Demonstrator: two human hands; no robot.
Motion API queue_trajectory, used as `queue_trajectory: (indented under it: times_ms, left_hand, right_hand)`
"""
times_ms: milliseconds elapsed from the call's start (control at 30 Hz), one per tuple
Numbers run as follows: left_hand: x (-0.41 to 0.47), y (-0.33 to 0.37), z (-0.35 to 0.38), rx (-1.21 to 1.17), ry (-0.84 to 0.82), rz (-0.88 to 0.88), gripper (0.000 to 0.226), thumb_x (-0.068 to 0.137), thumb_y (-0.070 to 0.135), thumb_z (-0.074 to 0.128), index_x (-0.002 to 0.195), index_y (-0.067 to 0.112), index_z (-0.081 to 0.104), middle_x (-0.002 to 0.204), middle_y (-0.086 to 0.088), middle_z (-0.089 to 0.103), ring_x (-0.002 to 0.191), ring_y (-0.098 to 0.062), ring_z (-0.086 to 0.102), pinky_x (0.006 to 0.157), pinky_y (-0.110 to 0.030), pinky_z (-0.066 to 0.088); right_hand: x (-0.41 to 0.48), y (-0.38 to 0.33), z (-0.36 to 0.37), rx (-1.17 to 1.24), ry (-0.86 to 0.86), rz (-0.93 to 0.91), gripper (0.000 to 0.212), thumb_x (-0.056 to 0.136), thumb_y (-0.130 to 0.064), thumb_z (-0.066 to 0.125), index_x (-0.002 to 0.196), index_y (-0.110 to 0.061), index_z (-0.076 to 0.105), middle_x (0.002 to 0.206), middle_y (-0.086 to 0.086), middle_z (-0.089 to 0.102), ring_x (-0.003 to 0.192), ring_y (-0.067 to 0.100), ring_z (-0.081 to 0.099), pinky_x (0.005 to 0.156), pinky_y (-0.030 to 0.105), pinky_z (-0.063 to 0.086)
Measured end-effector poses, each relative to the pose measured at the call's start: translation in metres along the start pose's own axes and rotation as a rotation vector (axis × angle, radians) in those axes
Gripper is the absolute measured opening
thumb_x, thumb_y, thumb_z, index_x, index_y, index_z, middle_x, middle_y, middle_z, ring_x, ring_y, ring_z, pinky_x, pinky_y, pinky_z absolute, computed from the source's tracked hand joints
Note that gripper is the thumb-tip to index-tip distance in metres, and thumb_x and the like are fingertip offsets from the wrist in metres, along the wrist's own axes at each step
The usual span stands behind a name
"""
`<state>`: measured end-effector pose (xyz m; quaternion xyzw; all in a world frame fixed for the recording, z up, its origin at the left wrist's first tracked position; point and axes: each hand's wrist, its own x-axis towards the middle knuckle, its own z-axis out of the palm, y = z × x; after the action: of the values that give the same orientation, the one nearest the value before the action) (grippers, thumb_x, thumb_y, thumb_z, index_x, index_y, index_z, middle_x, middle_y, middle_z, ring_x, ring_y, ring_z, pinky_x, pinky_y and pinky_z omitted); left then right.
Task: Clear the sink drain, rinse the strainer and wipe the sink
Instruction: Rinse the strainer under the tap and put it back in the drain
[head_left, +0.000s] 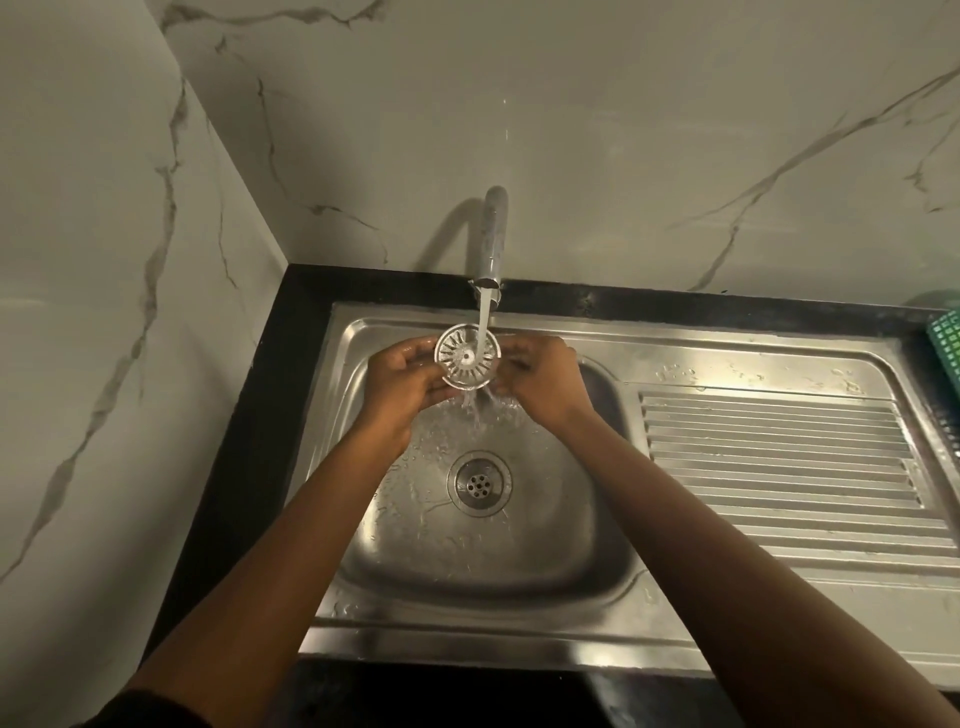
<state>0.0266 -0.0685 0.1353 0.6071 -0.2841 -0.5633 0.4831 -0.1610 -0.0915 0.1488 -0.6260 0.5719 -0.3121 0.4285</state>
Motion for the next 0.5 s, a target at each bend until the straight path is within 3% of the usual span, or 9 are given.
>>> queue_trajectory:
  times_ms: [167,333,500]
  left_hand:
    - [-0.019,-0.003,-0.009,-0.027,0.021,0.057,0.030,0.090,-0.005,0.072,0.115,0.011,0.077,0.110,-0.011,0.081,0.100,-0.028,0.080,0.085,-0.040,0.065]
    - [-0.027,-0.012,-0.014,0.025,-0.007,0.038,0.016,0.095,0.005,0.073,0.105,0.017,0.077,0.101,-0.007,0.083,0.094,-0.023,0.081,0.082,-0.035,0.066]
    - [-0.027,-0.026,-0.013,0.130,-0.047,-0.025,0.012,0.099,0.010,0.069,0.106,0.008,0.078,0.098,-0.011,0.083,0.087,-0.025,0.081,0.074,-0.031,0.067]
  right_hand:
    - [0.008,-0.001,0.005,-0.005,-0.015,0.019,0.040,0.093,-0.002,0.069,0.076,-0.038,0.073,0.081,-0.006,0.080,0.068,0.015,0.078,0.070,0.046,0.067]
    - [0.008,0.003,0.002,-0.068,0.009,0.030,0.015,0.088,-0.008,0.078,0.084,-0.023,0.078,0.083,-0.005,0.079,0.076,0.013,0.077,0.075,0.044,0.066]
    - [-0.007,0.013,-0.009,-0.239,-0.034,0.032,0.016,0.089,-0.013,0.076,0.079,-0.025,0.079,0.066,-0.013,0.075,0.059,0.002,0.072,0.067,0.028,0.065]
